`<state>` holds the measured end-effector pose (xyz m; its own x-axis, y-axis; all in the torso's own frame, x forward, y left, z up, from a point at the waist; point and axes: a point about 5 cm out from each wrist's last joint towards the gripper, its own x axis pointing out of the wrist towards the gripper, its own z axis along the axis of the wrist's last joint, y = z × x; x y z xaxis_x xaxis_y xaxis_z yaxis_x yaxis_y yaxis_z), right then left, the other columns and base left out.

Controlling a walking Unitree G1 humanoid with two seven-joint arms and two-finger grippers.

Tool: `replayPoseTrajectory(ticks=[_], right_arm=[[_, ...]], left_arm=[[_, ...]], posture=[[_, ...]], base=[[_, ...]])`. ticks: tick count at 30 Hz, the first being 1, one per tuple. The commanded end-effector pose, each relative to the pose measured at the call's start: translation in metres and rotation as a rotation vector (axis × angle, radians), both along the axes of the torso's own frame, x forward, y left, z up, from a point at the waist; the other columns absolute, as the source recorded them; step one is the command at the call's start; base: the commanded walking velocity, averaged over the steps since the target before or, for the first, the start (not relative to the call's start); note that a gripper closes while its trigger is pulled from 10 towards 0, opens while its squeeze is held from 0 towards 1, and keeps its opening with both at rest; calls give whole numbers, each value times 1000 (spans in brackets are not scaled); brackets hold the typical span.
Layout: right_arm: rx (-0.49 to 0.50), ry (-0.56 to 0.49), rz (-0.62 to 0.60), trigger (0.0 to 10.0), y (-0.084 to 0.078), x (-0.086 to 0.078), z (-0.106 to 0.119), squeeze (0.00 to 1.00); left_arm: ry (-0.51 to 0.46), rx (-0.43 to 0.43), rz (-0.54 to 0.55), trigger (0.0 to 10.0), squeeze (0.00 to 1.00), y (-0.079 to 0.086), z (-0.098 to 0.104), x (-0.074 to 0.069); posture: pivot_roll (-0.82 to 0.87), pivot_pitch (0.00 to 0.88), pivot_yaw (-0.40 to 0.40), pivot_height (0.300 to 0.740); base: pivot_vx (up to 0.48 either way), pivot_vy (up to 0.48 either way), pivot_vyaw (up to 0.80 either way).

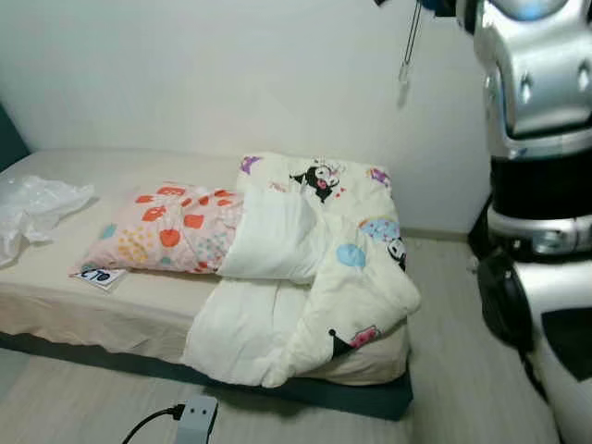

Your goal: Clean up the room

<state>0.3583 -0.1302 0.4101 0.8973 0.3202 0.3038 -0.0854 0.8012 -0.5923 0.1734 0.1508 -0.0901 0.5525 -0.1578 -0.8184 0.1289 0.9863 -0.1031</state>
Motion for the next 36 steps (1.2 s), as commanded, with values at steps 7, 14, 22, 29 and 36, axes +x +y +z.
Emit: replayPoseTrajectory(ticks=[7, 14, 22, 29, 36], right_arm=[[69, 607, -161, 10000, -37, 22, -247, 0], [159, 1101, -255, 10000, -53, -80, -424, 0], [151, 1266, -274, 10000, -52, -133, -467, 0], [151, 1255, -261, 10000, -46, -137, -472, 0], [121, 1236, -237, 10000, -42, -132, -470, 0]], left_arm=[[6, -7, 24, 10000, 0, -1, 0, 0], [4, -4, 27, 10000, 0, -1, 0, 1], [-1, -4, 21, 10000, 0, -1, 1, 3], [-1, -6, 23, 10000, 0, -3, 2, 6], [-6, -17, 52, 10000, 0, -3, 3, 7]], posture=[[-129, 0, -1, 740], [-128, 0, -6, 740], [-130, 0, -3, 740], [-136, 0, 4, 740], [-140, 0, 6, 740]], base=[[0, 0, 0], [0, 0, 0], [0, -51, 0], [0, -460, 0], [0, -122, 0]])
